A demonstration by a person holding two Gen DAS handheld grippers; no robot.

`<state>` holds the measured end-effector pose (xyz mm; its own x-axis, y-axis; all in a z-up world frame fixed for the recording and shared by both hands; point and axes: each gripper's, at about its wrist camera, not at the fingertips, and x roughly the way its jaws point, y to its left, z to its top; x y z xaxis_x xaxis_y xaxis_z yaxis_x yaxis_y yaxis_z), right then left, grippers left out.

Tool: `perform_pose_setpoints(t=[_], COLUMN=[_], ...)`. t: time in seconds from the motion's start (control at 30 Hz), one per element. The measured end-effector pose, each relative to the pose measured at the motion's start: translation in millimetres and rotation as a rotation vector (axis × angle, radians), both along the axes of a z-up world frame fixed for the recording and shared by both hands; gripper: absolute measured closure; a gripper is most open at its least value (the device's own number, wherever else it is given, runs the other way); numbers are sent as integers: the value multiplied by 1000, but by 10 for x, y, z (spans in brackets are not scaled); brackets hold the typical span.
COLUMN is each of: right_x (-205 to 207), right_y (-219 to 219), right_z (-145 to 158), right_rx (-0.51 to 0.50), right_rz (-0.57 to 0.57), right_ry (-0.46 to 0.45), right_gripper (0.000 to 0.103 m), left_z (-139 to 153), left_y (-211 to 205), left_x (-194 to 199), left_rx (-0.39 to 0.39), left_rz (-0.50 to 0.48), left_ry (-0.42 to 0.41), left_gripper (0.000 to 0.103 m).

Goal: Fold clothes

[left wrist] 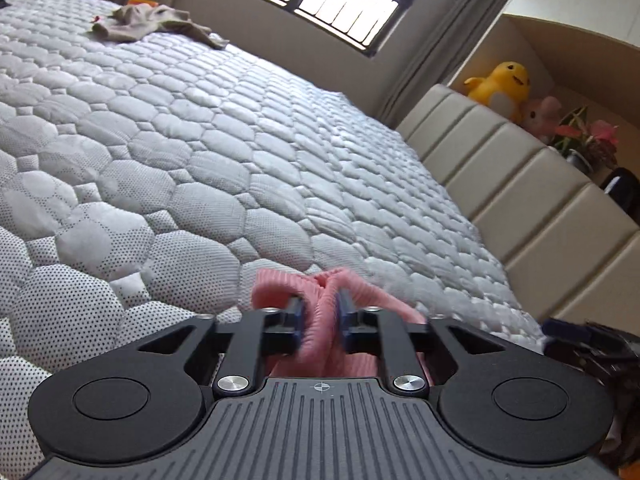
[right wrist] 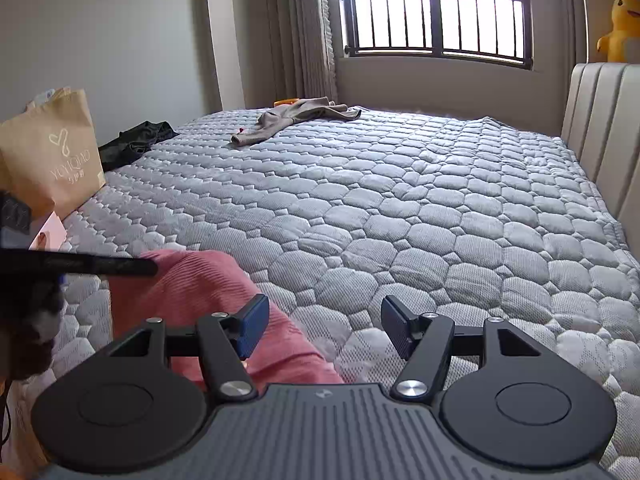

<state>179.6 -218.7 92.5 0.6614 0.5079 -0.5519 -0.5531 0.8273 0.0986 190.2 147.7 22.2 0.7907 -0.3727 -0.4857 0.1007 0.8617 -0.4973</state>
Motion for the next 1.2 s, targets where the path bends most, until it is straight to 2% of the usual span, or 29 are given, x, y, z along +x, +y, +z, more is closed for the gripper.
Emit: perform_pose_setpoints(t=[0.2,0.33,0.43,0.47,0.5,0.57,0.63,0.7,0.73,0.8,0.87,0.93,1.07,1.13,1.2], right_x=[188,265,392,418,418,407,322,251,223,163,42,-138,-523,-658,-750], right_y=[535,1043,1235,1240,1222,1175,1040,838,702,329,-61,-470,-1074,-1144,-1074], right_z=[-91,-361,-713,-779,-770,-734,-569,-392,-301,-170,-115,-151,-495,-702,-841], right_rx=[-15,-114,-207,-212,-207,-196,-187,-156,-132,-81,-32,38,213,286,326], right_rz=[82,165,171,170,167,163,166,147,127,55,-24,-108,-260,-291,-271], right_ry=[26,42,137,162,165,165,120,87,77,79,93,131,262,322,346], right_gripper=[40,40,40,38,37,37,37,37,37,35,31,30,30,30,30], left_z=[-100,-203,-305,-298,-273,-169,-14,166,220,285,255,121,-132,-217,-291], left_y=[110,199,330,375,424,488,522,507,490,444,345,256,140,95,50], left_x=[-495,-757,-779,-796,-817,-830,-803,-697,-607,-410,-168,99,420,471,509], left_rx=[76,129,137,114,89,57,16,-48,-78,-118,-92,-82,-64,-42,-27], left_rz=[-34,-32,14,12,10,-5,-43,-94,-121,-157,-155,-153,-146,-146,-142], left_ry=[50,97,119,112,97,49,-14,-79,-90,-94,-67,9,114,131,149], left_gripper=[88,88,87,78,64,52,43,11,8,8,8,8,8,8,8])
